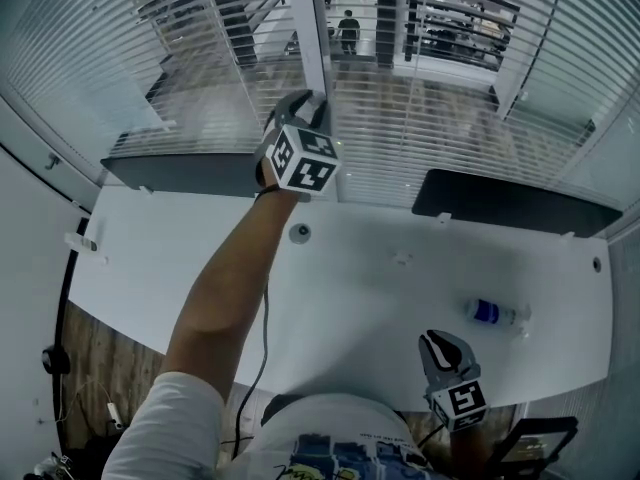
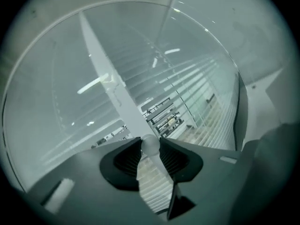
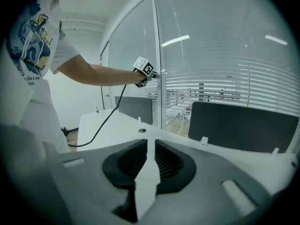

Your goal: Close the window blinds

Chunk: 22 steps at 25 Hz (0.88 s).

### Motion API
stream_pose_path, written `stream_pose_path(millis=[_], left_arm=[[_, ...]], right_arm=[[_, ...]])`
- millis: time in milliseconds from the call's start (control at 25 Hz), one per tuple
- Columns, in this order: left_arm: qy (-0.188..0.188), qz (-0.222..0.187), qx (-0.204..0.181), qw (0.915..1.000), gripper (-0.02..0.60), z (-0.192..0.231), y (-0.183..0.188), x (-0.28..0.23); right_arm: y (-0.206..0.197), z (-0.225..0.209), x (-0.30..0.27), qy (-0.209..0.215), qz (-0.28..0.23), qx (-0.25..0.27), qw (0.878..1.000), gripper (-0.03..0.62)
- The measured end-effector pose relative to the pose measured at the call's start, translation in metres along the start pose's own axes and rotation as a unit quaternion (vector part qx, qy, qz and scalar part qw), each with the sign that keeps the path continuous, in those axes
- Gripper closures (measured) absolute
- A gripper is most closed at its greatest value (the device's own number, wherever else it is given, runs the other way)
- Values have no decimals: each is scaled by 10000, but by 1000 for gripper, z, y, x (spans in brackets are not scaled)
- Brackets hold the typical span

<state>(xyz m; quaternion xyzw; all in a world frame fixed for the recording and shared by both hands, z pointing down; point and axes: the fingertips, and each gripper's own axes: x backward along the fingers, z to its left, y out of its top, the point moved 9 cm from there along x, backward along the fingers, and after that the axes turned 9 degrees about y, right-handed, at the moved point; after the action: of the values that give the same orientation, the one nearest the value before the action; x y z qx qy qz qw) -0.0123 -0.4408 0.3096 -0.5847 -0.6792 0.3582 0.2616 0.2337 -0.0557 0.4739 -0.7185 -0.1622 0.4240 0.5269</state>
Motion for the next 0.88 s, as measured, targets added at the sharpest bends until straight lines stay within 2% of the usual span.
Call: stream_pose_path(millis=[120,200,280,400,480,520,560,600,640,760,880], left_arm=[[0,104,1147,9933,454,4,-2,-1],[-75,146,1868,9823,454,9,-5,-1],[-188,193,2658,9637,454,13,-9,0],[-353,278,3742,9263,454,15,-15,-1],[-490,313,4300,9010,454,16,-19,-3],[-547,323,4488,8914,454,15,-20,-4],[-576,333,4566,8872,454,15,-21,-4],[-577,338,4525,8892,454,15,-20,-4],[-560,330,4386,8963,453,15,-19,-4],[-442,266,3650,9296,446,18,-15,0],[-295,184,2541,9666,421,17,-8,2]], right_arm=[[0,-2,0,2,-21,-5,10000,557],[1,-1,0,25,16,-24,10000,557],[1,-1,0,29,38,-39,10000,557],[1,-2,-1,25,37,-50,10000,557],[1,-3,-2,34,12,-41,10000,557],[1,-4,-2,37,-7,-34,10000,557],[0,-4,-2,39,-18,-31,10000,557],[0,-4,-2,39,-19,-33,10000,557],[0,-4,-2,35,-15,-33,10000,557],[0,-3,-2,31,-4,-20,10000,557],[1,-4,-1,17,-66,-14,10000,557]])
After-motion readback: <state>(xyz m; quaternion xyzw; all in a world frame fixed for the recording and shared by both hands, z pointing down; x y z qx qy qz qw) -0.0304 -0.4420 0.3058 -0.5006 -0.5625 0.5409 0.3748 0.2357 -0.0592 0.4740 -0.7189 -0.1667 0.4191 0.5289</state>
